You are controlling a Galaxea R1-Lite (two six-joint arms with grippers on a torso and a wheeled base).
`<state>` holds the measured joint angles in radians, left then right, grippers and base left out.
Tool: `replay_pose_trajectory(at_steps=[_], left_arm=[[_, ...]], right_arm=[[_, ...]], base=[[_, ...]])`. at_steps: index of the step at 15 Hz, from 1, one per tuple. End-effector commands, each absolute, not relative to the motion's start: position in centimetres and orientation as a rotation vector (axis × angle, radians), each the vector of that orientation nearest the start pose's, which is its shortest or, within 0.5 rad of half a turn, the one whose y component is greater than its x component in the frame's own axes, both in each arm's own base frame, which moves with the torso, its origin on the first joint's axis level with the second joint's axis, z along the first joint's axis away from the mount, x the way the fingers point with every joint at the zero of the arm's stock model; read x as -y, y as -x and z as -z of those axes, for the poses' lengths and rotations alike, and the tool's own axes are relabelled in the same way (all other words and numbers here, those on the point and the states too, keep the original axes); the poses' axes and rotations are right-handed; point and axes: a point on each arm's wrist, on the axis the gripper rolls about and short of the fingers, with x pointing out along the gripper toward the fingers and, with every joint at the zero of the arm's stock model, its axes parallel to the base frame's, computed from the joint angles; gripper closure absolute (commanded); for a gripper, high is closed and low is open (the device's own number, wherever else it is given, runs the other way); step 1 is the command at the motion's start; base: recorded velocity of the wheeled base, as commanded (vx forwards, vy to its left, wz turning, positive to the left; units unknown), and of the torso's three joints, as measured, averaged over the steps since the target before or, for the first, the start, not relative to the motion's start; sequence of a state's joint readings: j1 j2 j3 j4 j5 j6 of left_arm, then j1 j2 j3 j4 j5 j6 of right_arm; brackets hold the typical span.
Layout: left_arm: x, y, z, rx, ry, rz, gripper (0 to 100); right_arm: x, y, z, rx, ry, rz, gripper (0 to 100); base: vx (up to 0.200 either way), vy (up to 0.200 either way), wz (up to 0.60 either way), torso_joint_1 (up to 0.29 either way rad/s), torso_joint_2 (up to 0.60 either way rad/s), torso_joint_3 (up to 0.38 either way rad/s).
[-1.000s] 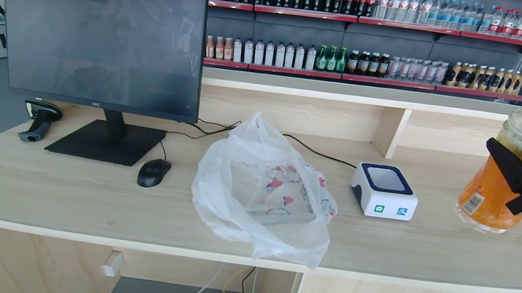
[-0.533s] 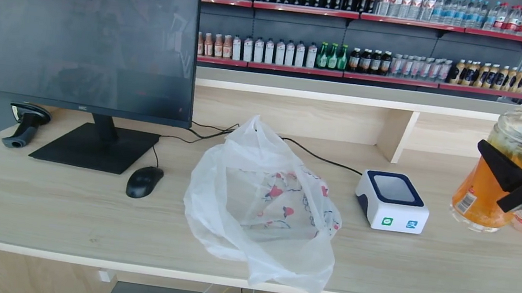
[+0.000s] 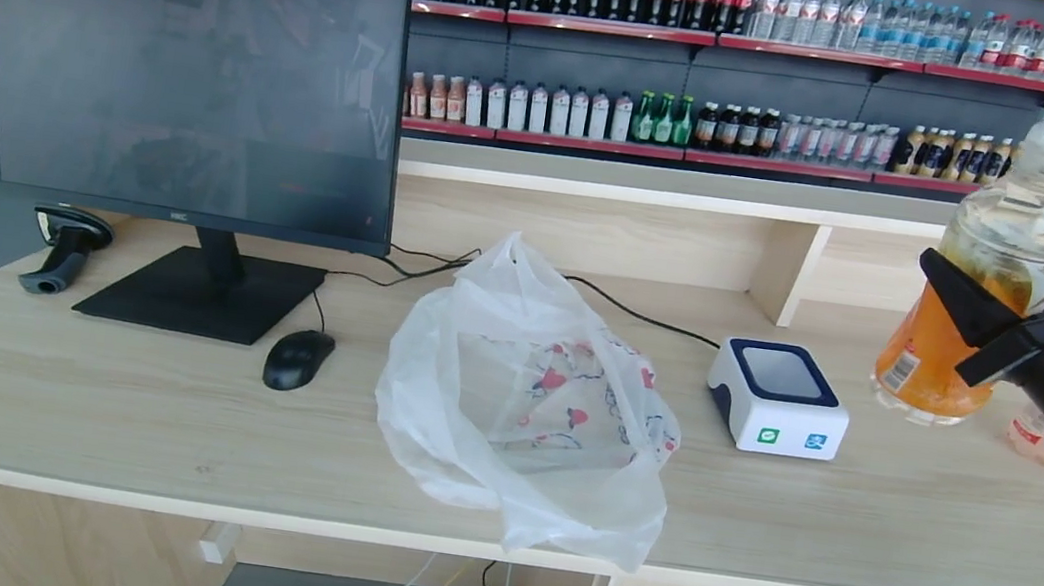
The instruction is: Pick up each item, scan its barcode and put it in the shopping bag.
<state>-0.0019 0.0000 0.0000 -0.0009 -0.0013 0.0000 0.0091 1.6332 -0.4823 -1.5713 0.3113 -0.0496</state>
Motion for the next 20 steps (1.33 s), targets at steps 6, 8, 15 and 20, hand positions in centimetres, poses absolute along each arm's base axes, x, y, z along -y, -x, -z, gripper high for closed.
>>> replay_pose_trajectory(at_steps=[6, 8, 15, 20], left_arm=[[0.0, 2.3, -7.6, 0.002, 0.002, 0.003, 0], [0.0, 2.3, -7.6, 0.002, 0.002, 0.002, 0], [0.0, 2.3, -7.6, 0.002, 0.005, 0.002, 0], [0.0, 2.3, -7.6, 0.002, 0.005, 0.002, 0]], right_arm=[[-1.7, -31.5, -22.3, 0.538, 0.305, -0.434, 100], [-4.4, -32.5, -22.8, 0.586, 0.301, -0.449, 100], [-6.3, -32.7, -22.4, 0.686, 0.557, -0.496, 100], [-6.4, -31.3, -19.4, 0.636, 0.682, -0.625, 100]], base=[[0.0, 0.0, 0.0, 0.0, 0.0, 0.0], [0.0, 0.0, 0.0, 0.0, 0.0, 0.0], [0.0, 0.0, 0.0, 0.0, 0.0, 0.0], [0.0, 0.0, 0.0, 0.0, 0.0, 0.0]])
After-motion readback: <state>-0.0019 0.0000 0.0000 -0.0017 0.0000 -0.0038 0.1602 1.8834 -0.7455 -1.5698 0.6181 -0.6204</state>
